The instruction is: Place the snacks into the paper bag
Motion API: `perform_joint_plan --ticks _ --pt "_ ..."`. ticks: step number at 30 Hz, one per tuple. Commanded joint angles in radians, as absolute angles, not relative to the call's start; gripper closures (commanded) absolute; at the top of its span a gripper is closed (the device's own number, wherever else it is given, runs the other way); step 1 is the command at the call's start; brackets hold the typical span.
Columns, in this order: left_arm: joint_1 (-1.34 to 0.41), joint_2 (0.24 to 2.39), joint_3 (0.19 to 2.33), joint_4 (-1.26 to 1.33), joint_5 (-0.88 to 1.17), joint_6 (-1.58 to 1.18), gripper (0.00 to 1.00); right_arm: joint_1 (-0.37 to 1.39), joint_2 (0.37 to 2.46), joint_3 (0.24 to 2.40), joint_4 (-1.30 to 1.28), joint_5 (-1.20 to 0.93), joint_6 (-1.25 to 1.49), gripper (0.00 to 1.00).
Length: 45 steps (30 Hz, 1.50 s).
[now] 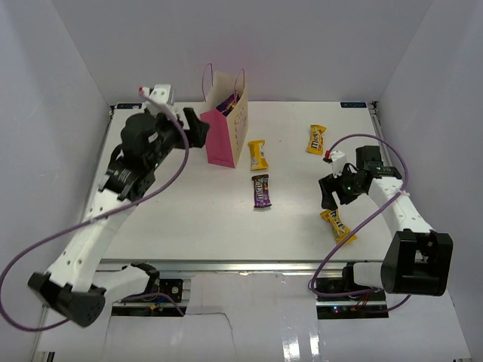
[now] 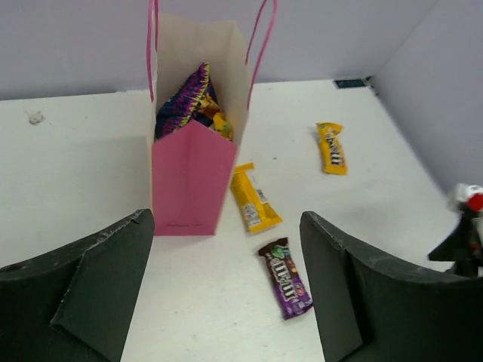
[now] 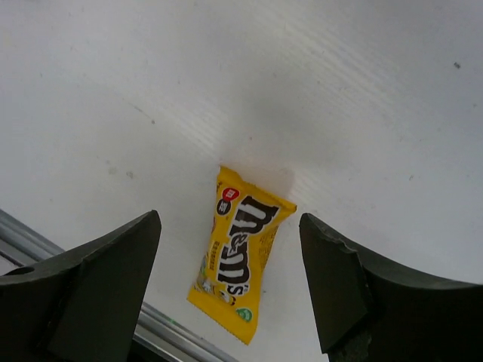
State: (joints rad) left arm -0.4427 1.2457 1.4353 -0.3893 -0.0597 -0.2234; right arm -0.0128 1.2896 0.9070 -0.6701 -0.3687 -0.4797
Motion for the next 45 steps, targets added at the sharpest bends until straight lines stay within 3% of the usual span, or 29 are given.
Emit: perform_joint_plan --ticks 1,4,7,16,22,27,33,35,40,45 --pt "-0.446 1.041 1.152 -0.388 -0.011 -0.377 0.11 -0.012 1.287 0.927 -0.864 -0.299 -0.702 0.2" --pt "-0.446 0.864 0.967 -0.405 -0.023 -0.483 0.11 -0.006 1.319 0.873 -0.862 -0.238 -0.745 0.23" --pt "-0.446 0.737 0.855 -0.419 -0.041 -0.569 0.11 -0.002 1.365 0.842 -0.839 -0.21 -0.73 0.33" --pt "-0.446 0.644 0.782 -0.48 -0.041 -0.63 0.1 0.058 1.422 0.77 -0.747 -0.14 -0.661 0.48" --pt "-0.446 0.609 0.741 -0.485 -0.026 -0.661 0.1 0.058 1.391 0.778 -0.752 -0.164 -0.67 0.76" --pt "-0.446 0.588 0.726 -0.485 -0.014 -0.667 0.1 0.058 1.307 0.85 -0.799 -0.34 -0.725 0.91" --pt "-0.446 0.558 0.698 -0.477 -0.002 -0.678 0.1 0.101 1.287 1.098 -0.865 -0.668 -0.818 0.92" --pt "-0.446 0.557 0.693 -0.476 -0.002 -0.678 0.1 0.188 1.314 1.234 -0.855 -0.71 -0.81 0.92" --pt "-0.446 0.563 0.699 -0.474 0.018 -0.684 0.1 0.493 1.403 1.491 -0.694 -0.637 -0.733 0.92" --pt "-0.446 0.528 0.686 -0.466 0.051 -0.71 0.1 0.665 1.592 1.81 -0.47 -0.419 -0.573 0.92"
